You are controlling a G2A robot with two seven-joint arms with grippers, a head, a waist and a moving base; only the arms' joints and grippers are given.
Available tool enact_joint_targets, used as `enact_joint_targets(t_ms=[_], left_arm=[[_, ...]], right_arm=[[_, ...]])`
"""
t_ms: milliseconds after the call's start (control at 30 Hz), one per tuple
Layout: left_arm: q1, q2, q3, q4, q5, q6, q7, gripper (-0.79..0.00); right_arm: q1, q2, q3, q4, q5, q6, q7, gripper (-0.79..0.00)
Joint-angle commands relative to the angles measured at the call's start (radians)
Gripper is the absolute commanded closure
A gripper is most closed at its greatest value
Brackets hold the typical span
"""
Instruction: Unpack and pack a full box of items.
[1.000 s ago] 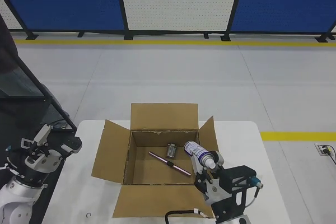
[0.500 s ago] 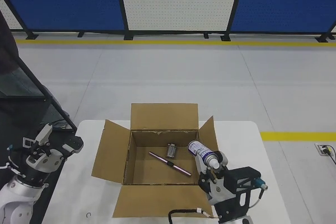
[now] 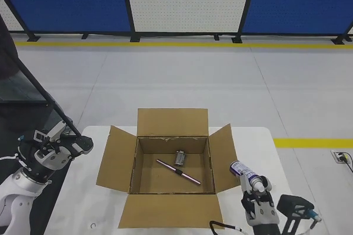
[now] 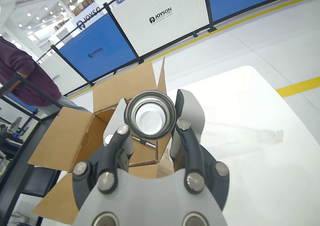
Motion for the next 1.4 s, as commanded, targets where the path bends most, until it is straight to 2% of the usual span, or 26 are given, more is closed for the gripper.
enact_joint_targets(t_ms=[0,100,200,333,800,867,1167,1267,1367], left_arm=[[0.000,0.000,0.000,0.000,0.000,0.000,0.000,-0.785],[0.000,0.000,0.000,0.000,0.000,0.000,0.000,-0.785],[0.000,0.000,0.000,0.000,0.000,0.000,0.000,-0.785],[0.000,0.000,0.000,0.000,0.000,0.000,0.000,-0.785],[0.000,0.000,0.000,0.000,0.000,0.000,0.000,-0.785],[0.000,0.000,0.000,0.000,0.000,0.000,0.000,-0.785],[0.000,0.000,0.000,0.000,0.000,0.000,0.000,-0.785],[0.000,0.000,0.000,0.000,0.000,0.000,0.000,-0.785],[0.000,0.000,0.000,0.000,0.000,0.000,0.000,-0.785]], right_arm=[[-0.020,0.000,0.004,0.000,0.041,-0.045,-0.092,0.000],[-0.045,-0.001,0.003,0.000,0.045,-0.037,-0.154,0.000],[-0.051,-0.005,0.005,0.000,0.038,0.043,-0.180,0.000],[-0.067,-0.007,0.019,0.000,0.015,0.139,-0.134,0.000],[-0.063,-0.007,0.022,0.010,0.018,0.141,-0.128,0.000],[-0.053,-0.004,0.025,0.020,-0.001,0.126,-0.083,0.000],[-0.065,0.005,0.063,0.000,-0.120,0.183,0.180,0.000],[-0.074,0.006,0.071,0.000,-0.184,0.242,0.244,0.000],[-0.074,0.006,0.071,0.000,-0.184,0.242,0.244,0.000]])
